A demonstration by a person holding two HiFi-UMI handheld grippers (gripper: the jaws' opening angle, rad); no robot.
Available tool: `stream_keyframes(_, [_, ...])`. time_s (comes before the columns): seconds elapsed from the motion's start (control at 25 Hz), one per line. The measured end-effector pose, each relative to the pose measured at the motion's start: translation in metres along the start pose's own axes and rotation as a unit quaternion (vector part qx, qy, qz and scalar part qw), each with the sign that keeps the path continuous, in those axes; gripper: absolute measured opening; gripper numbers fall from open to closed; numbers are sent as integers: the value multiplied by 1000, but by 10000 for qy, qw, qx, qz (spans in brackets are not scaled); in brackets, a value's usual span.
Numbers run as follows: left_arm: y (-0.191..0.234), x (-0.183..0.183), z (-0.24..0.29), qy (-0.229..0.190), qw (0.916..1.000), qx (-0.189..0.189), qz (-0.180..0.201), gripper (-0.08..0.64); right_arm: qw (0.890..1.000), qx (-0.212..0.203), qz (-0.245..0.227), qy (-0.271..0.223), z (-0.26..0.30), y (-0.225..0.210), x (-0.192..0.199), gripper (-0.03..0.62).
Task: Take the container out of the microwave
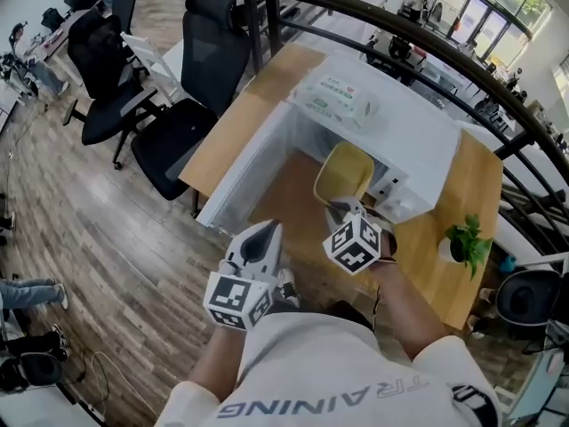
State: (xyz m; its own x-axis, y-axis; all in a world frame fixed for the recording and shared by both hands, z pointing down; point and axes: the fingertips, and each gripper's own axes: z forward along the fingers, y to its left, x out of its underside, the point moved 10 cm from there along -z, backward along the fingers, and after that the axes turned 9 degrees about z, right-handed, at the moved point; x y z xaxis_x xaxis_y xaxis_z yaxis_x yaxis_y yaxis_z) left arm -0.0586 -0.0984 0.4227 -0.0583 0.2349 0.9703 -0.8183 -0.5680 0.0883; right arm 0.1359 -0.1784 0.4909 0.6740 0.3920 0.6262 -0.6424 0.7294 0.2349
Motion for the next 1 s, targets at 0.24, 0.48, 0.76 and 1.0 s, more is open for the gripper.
stream_keyframes(0.24, [-37,2,-20,-67,9993,-362,14,32,9990,-307,-281,-152,-45,21,30,37])
stream_keyframes(0.48, [-74,5,-38,-157,9981,-583,100,32,9975,-389,-509,-302,-84,35,56,37])
stream_keyframes(0.76, [-98,4,-50,-243,9971,-703,174,32,9961,-470,-535,-515,-131,42,65,37])
stream_keyframes(1.0, [-113,7,-50,-251,9966,-747,252,32,9954,-404,-572,-655,-155,39,72,37])
